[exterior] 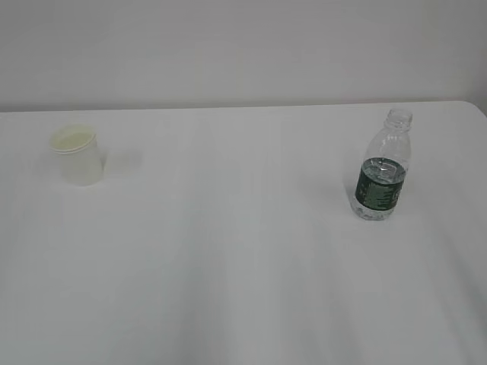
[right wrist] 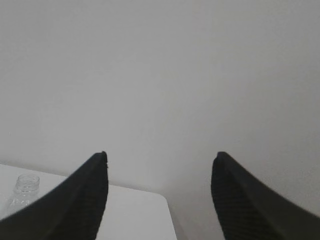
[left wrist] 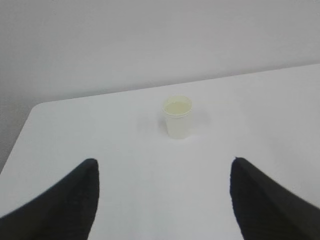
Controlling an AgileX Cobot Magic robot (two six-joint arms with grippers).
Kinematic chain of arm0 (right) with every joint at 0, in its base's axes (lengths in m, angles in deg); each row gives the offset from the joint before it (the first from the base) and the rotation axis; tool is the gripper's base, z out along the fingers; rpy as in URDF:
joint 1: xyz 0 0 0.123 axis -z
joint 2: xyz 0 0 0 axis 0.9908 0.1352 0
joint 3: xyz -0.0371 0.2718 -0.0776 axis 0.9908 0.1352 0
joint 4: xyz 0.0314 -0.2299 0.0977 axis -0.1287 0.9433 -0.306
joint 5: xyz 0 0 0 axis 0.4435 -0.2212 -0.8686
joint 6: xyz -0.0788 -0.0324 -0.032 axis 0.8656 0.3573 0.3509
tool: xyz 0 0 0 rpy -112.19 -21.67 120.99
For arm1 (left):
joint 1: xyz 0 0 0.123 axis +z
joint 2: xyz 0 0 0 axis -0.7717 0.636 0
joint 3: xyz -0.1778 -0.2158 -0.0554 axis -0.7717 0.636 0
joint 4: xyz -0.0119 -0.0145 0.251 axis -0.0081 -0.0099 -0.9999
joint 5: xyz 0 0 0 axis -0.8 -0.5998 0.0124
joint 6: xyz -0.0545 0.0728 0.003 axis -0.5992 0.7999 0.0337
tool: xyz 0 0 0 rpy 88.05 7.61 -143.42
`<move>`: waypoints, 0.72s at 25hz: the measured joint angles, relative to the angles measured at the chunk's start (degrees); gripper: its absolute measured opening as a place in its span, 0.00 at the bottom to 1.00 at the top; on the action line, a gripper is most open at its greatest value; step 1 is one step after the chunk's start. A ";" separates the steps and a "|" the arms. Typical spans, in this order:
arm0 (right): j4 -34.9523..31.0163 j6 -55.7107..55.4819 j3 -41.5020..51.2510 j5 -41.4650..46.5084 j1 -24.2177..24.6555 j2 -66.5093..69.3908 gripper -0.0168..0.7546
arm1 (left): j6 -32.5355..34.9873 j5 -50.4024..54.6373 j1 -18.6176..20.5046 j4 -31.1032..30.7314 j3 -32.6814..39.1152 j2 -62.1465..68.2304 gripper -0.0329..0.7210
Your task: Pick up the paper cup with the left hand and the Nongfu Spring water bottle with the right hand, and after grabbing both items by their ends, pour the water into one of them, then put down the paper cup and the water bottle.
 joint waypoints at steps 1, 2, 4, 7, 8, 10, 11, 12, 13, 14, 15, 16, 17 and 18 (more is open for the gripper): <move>-1.96 2.02 -0.16 -0.27 0.00 0.00 0.67 | 0.00 0.57 0.00 0.00 0.00 0.00 0.82; -3.50 3.59 -0.26 -0.40 0.00 0.00 0.67 | 0.00 1.42 0.00 0.00 0.00 0.00 0.82; -5.37 5.01 -0.26 -0.50 0.00 0.00 0.67 | 0.00 2.73 0.00 -0.03 0.00 0.00 0.82; -6.71 6.42 -0.26 -0.26 0.00 0.00 0.67 | 0.00 4.05 0.00 -0.26 0.00 0.00 0.82; -6.84 6.71 -0.26 -0.04 0.00 0.00 0.67 | 0.00 4.51 0.00 -0.33 0.00 -0.10 0.82; -7.08 6.85 -0.27 0.19 0.00 0.00 0.67 | 0.00 5.04 0.00 -0.38 0.00 -0.65 0.82; -7.08 6.95 -0.27 0.36 0.00 0.00 0.67 | 0.00 5.41 0.00 -0.47 0.00 -1.15 0.82; -7.18 6.99 -0.27 0.49 0.00 0.00 0.67 | 0.00 5.90 0.00 -0.47 0.00 -1.86 0.82; -7.18 7.08 -0.37 0.89 0.00 0.00 0.67 | 0.00 6.41 0.00 -0.61 0.00 -2.63 0.82; -7.27 7.08 -0.37 1.04 0.00 0.00 0.67 | 0.00 6.83 0.00 -0.83 0.00 -3.49 0.82; -7.27 7.08 -0.37 1.31 0.00 0.00 0.67 | 0.00 7.38 0.00 -1.00 0.00 -4.30 0.82; -7.27 7.12 -0.37 1.43 0.00 0.00 0.67 | 0.00 7.77 0.00 -0.98 0.00 -5.48 0.82; -7.27 7.12 -0.37 1.68 0.00 0.00 0.67 | 0.00 8.17 0.00 -1.03 0.00 -6.29 0.82; -7.41 7.12 -0.37 1.97 0.00 0.00 0.67 | 0.00 8.77 0.00 -1.12 -0.04 -7.02 0.82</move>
